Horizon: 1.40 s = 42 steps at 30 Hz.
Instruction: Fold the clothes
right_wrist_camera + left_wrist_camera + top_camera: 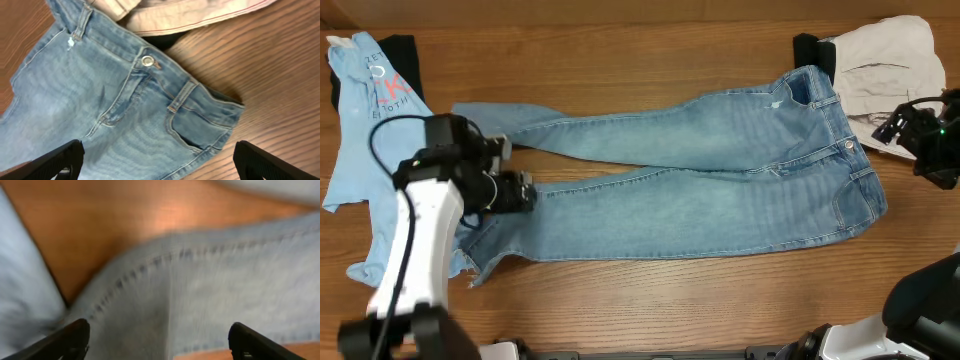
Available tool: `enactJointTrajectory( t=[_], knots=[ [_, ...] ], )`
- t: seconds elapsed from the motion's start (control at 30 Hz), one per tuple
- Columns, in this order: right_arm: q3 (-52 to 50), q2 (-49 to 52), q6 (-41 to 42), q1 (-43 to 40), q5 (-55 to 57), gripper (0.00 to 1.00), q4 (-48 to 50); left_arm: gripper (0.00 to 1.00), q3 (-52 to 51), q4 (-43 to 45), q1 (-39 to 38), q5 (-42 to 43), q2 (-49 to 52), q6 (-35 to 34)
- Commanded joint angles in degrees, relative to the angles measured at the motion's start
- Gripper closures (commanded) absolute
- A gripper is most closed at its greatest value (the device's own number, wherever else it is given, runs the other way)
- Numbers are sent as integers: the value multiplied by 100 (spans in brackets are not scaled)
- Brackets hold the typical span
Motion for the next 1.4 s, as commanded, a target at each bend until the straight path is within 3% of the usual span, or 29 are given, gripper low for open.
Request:
enactJointTrajectory(
  t=[0.0,0.1,0.4,0.47,0.6,0.67,0.93,1.03,1.23,1.3,1.37],
  knots=[
    [151,-114,-31,164,-120,0,26,9,-149,-192,-33,-304,988,-485],
    [151,-111,-50,181,-118,0,22,10,-149,63,42,-319,1486,-518],
    [151,-111,-44,181,-120,0,92,4,-63,595,658,-1154,1510,-282],
    [151,-111,-46,181,-120,0,92,3,201,295,675,-1163,1508,-273],
    [151,-111,-46,181,-120,0,101,4,1368,-1185,682,-1563,1506,-260],
    [151,-111,-46,181,-118,0,114,4,1519,-1263,686,-1438,1504,-369],
    [144,-111,-46,181,-118,0,87,8,400,-492,1294,-245,1506,-774],
    [144,-111,-44,181,-120,0,90,8,-216,0,1440,-256,1506,-732],
    [144,-111,-44,181,-125,0,68,7,-308,365,1438,-302,1506,-476],
    [144,-111,-42,181,-131,0,70,10,-308,358,1436,-433,1506,-468],
    [144,-111,-20,181,-146,0,81,28,-308,363,1436,-494,1506,-466]
  ],
)
